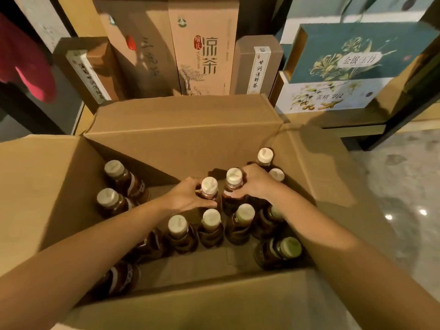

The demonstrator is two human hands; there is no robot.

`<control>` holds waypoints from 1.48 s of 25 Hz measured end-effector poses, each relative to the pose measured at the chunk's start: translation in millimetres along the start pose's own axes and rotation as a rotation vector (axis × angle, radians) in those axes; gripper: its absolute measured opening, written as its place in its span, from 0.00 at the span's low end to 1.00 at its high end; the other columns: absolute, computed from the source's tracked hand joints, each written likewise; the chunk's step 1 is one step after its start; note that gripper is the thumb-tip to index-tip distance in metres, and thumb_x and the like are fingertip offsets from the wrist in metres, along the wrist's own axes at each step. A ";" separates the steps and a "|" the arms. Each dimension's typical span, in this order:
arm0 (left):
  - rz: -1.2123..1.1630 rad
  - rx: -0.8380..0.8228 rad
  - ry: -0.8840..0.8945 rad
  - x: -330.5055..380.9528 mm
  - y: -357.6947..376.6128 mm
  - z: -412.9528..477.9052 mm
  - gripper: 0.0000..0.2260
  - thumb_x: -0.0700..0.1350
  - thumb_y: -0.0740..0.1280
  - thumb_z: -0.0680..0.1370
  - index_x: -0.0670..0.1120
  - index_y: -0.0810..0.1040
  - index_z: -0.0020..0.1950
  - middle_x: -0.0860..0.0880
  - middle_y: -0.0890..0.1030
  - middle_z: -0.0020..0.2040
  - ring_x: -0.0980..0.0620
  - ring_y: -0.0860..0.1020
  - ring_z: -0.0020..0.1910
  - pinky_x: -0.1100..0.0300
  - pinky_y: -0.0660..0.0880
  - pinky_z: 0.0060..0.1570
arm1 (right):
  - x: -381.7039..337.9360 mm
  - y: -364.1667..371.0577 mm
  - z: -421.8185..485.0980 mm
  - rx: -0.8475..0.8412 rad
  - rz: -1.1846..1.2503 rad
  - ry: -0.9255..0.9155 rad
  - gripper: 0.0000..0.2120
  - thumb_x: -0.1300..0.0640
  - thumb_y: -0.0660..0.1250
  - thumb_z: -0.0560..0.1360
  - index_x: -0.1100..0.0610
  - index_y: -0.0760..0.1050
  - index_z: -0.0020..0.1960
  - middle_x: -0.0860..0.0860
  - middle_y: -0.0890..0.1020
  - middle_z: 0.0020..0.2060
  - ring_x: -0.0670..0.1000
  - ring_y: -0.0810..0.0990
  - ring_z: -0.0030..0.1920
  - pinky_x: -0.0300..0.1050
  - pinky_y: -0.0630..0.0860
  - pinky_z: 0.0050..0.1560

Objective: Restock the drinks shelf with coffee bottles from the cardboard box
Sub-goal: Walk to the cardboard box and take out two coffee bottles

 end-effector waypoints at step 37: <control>-0.438 1.802 -0.030 63.9 -191.5 -656.5 0.11 0.53 0.66 0.76 0.45 0.79 0.48 0.47 0.82 0.45 0.52 0.80 0.45 0.59 0.74 0.45 | -506.8 194.9 -366.5 -0.572 0.594 -1.102 0.01 0.56 0.69 0.74 0.51 0.78 0.45 0.46 0.81 0.40 0.42 0.79 0.41 0.37 0.74 0.41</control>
Point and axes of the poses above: each hand's wrist, its own z-axis towards the middle knuckle, its own y-axis out of the palm, x = y × z, the point moved 9 cm from there along z, towards the middle knuckle
